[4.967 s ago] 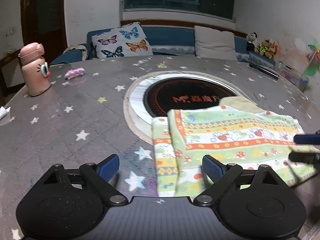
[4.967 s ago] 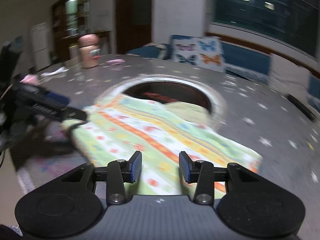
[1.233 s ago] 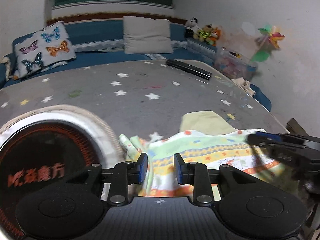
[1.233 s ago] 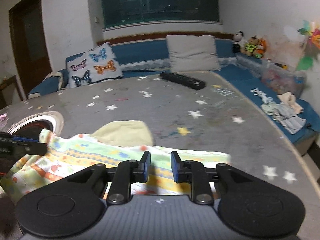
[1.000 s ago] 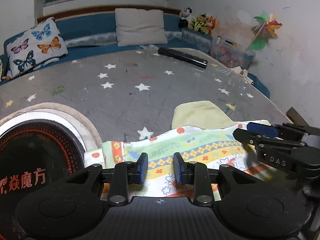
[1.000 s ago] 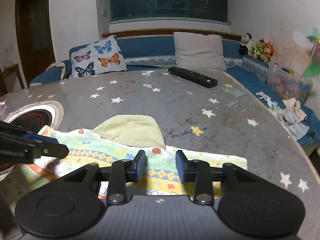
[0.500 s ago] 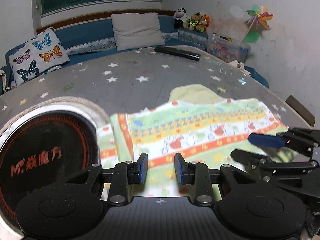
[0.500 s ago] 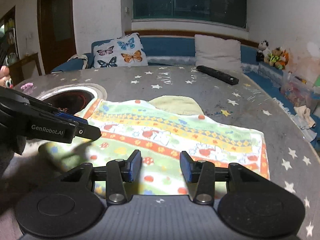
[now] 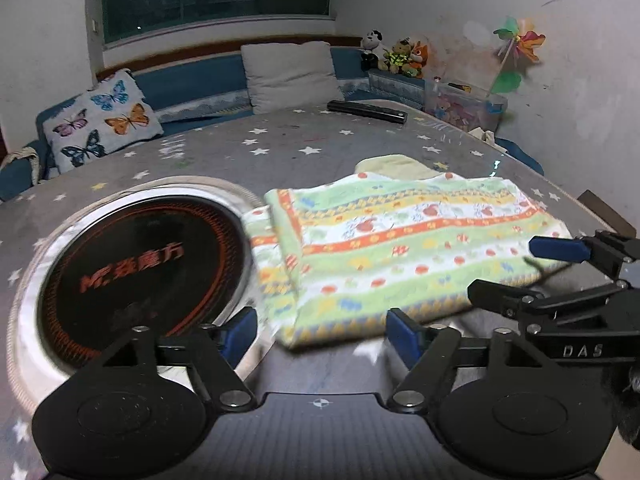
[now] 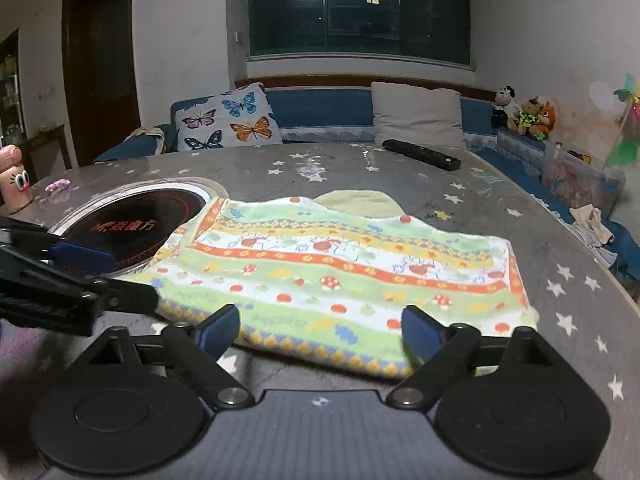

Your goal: Fold clothes

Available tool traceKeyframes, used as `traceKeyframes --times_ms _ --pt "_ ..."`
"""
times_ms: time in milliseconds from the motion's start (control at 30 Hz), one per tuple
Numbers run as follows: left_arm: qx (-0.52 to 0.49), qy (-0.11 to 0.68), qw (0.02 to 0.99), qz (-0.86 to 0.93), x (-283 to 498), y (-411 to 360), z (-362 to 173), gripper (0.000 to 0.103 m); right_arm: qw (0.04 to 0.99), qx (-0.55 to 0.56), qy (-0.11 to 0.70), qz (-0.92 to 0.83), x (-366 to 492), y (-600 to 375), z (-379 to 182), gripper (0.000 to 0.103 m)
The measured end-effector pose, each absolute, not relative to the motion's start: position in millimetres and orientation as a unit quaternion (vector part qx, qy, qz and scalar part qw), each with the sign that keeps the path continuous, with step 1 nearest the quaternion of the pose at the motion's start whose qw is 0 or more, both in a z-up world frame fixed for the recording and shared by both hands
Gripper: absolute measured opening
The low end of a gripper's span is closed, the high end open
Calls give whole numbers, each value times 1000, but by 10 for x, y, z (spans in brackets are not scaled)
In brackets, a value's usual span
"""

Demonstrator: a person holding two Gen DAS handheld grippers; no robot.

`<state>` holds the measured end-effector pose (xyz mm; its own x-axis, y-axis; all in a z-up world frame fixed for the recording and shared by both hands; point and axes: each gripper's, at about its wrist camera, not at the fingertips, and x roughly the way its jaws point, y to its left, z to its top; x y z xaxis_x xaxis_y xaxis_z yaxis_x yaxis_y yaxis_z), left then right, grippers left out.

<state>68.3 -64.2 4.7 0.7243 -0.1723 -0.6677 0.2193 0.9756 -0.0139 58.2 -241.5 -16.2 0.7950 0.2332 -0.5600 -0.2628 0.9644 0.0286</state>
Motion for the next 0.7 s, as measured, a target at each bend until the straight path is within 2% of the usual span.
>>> traceKeyframes --times_ms 67,133,467,700 --pt "29 355 929 -101 604 -595 37 88 947 -23 292 131 533 -2397 -168 100" --pt "28 354 929 -99 526 -567 23 91 948 -23 290 129 482 -2371 -170 102" --pt "26 353 931 -95 269 -560 -32 99 949 -23 294 110 292 -2307 -216 103" --pt "27 350 931 -96 130 -605 -57 100 951 -18 295 88 170 -2316 -235 103"
